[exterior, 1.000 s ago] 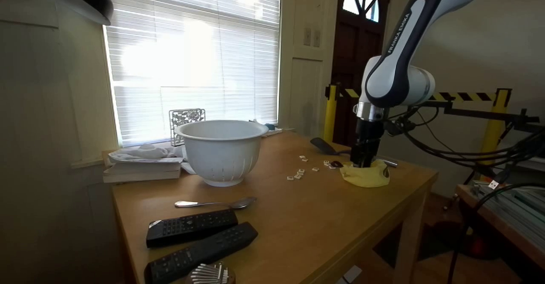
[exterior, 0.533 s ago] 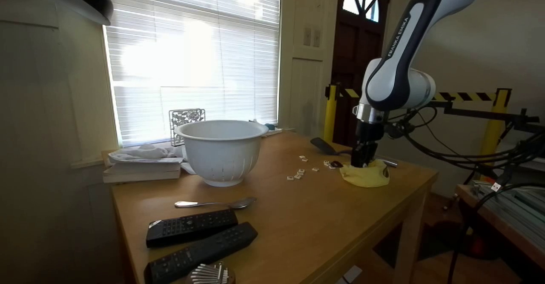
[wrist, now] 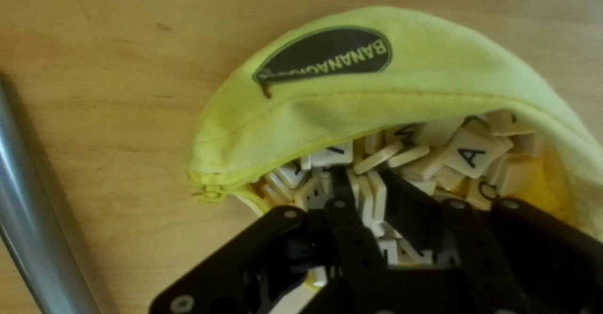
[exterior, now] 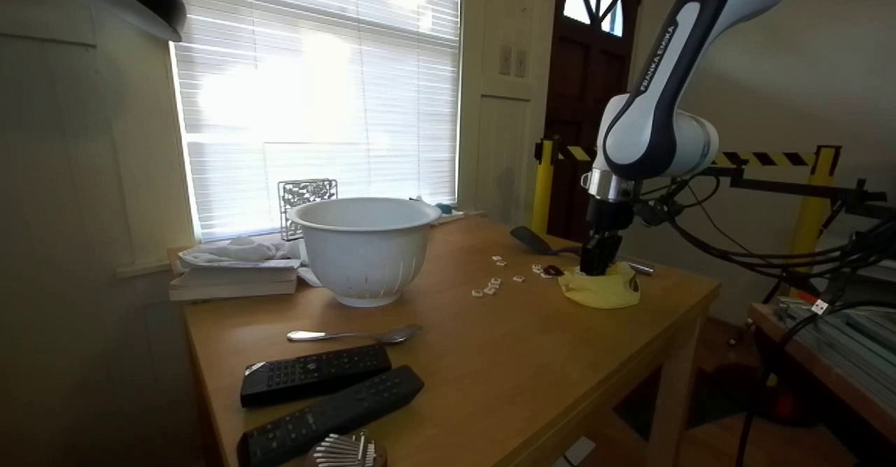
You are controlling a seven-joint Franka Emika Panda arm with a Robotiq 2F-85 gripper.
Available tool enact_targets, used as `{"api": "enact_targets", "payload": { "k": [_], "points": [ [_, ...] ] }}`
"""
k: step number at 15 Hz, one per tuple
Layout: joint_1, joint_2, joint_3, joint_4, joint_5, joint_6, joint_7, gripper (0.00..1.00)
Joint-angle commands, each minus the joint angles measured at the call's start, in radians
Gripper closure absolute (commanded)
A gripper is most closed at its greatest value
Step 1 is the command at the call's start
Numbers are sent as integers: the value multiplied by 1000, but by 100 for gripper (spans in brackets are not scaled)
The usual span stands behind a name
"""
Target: Remove the objects from the bag then move the bag forward
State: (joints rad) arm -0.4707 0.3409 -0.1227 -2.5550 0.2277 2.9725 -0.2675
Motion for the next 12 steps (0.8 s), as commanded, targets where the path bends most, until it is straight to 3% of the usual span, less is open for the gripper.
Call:
{"api": "enact_targets", "payload": {
  "k": [1,7,12],
  "points": [
    [29,-115,-30,-37,-37,-89,45,95],
    [101,-200,-74,22,-37,-162,107,95],
    [172,-111,-95,143,-85,-131,220,95]
  ]
}}
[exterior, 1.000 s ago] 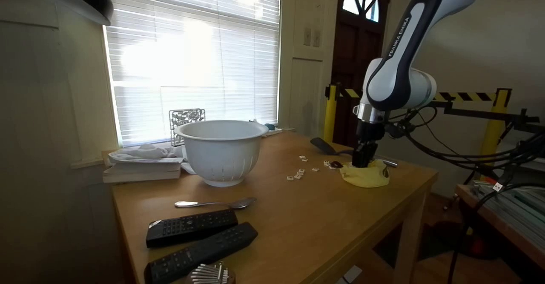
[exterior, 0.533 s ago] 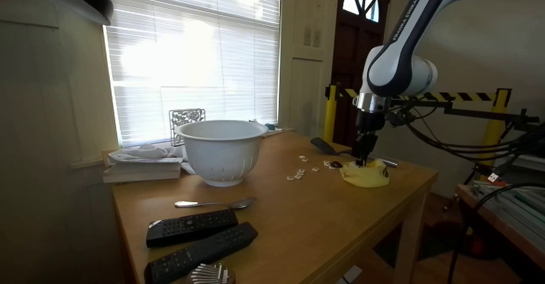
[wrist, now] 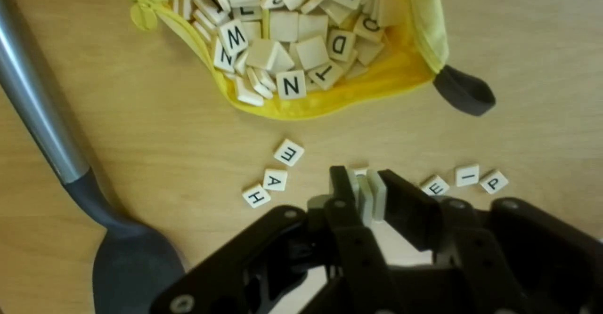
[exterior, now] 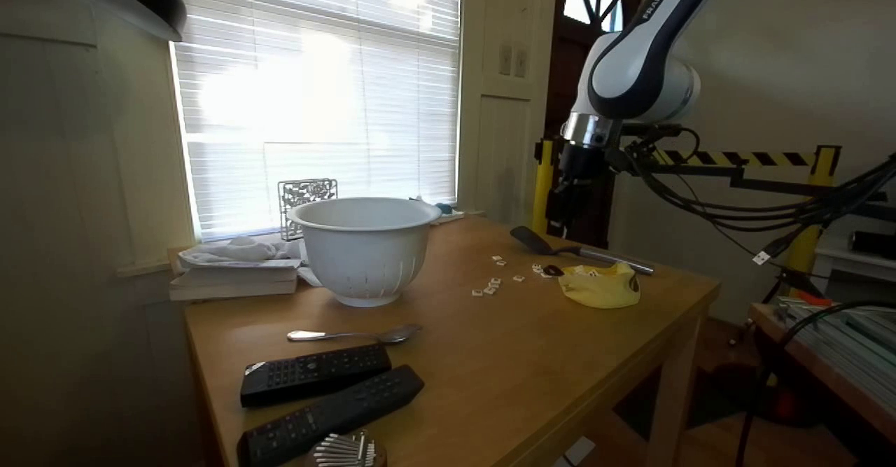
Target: Remove the objects from the bag then move the bag forward
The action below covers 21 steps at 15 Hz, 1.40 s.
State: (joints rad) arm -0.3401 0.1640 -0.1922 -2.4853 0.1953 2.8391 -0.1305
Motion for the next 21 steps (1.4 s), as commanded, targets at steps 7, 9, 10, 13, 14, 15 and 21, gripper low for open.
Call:
{"api": "enact_targets", "payload": {
  "k": [7,9,10,13,14,15,21],
  "points": [
    [63,282,-53,304,-80,-36,174,95],
    [55,343,-66,366,-81,-59,183,95],
    [50,367,-70,392,-79,-72,185,95],
    [29,430,-69,454,-69,-110,177,95],
    [23,446,-67,469,-68,-117,175,95],
    [21,459,-66,483,-68,-126,176,95],
    [13,515,-63,541,-67,-150,173,95]
  ]
}}
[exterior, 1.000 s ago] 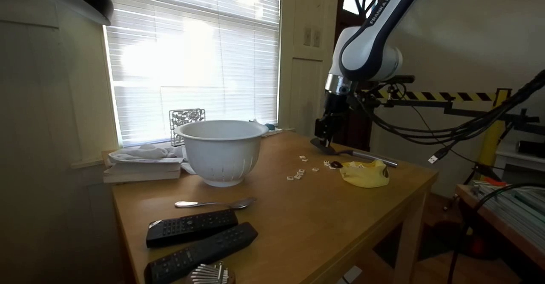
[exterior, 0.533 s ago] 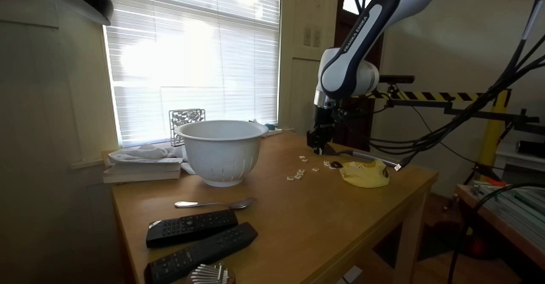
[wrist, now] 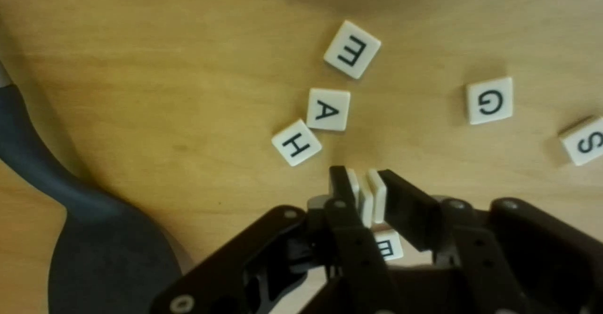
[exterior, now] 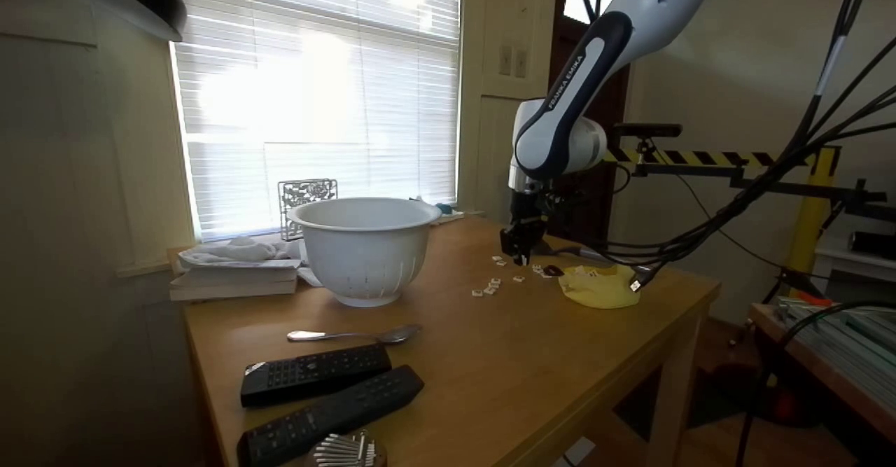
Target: Remove the objects from the bag then move the bag forward
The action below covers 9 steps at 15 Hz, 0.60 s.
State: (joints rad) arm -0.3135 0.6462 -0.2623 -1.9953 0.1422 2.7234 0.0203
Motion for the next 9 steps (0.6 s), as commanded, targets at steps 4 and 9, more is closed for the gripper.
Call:
{"api": "enact_targets", "payload": {
  "k": [4,9],
  "points": [
    [-16,49,10,67,-13,-45,20,52],
    [-21,23,16,58,-9,-52,12,18]
  ]
}}
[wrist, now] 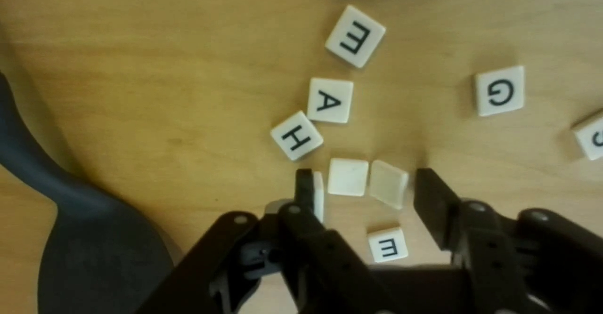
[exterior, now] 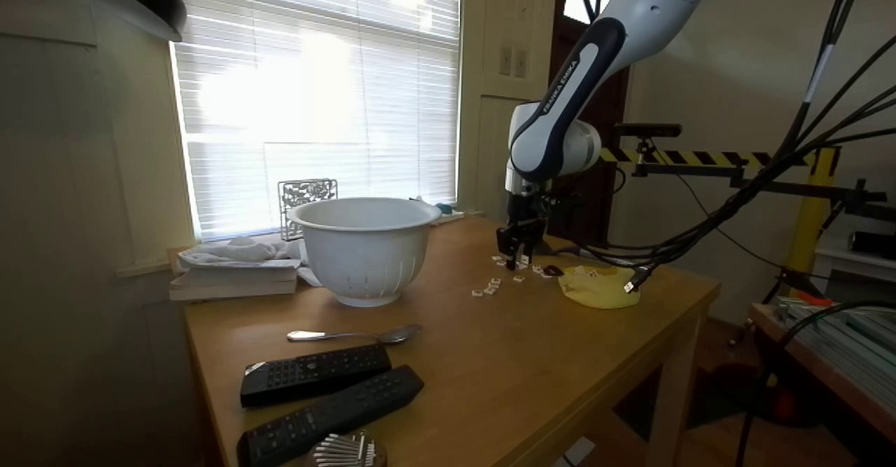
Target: Remove the objects from the bag then move the bag forward
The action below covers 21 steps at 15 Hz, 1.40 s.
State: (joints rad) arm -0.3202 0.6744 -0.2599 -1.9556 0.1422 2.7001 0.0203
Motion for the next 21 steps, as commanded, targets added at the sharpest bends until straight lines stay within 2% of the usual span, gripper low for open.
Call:
{"api": "enact_targets", "payload": {
  "k": [1,2,3,8,9,10,11,12,13,14,15,19,21],
  "points": [
    [-11,-12,9,14,-12,-32,16,12],
    [-11,-19,9,11,-13,-33,14,4],
    [-8,-27,5,6,-15,-32,15,1],
    [-19,-71,14,-9,-13,-48,-9,0],
    [-31,-83,28,-5,-8,-97,-29,0],
    [-16,-77,10,-4,-26,-93,-18,0],
    [-35,-88,29,-3,-37,-143,-80,0],
    [47,-58,-67,-10,-133,-64,0,0],
    [72,-45,-99,-15,-169,12,44,0],
    [79,-49,-111,-17,-197,-11,52,0],
    [56,-67,-87,-16,-194,-84,11,0],
    [26,-74,-50,-12,-190,-170,-51,0],
    [38,-68,-63,-11,-204,-173,-39,0]
  ]
}}
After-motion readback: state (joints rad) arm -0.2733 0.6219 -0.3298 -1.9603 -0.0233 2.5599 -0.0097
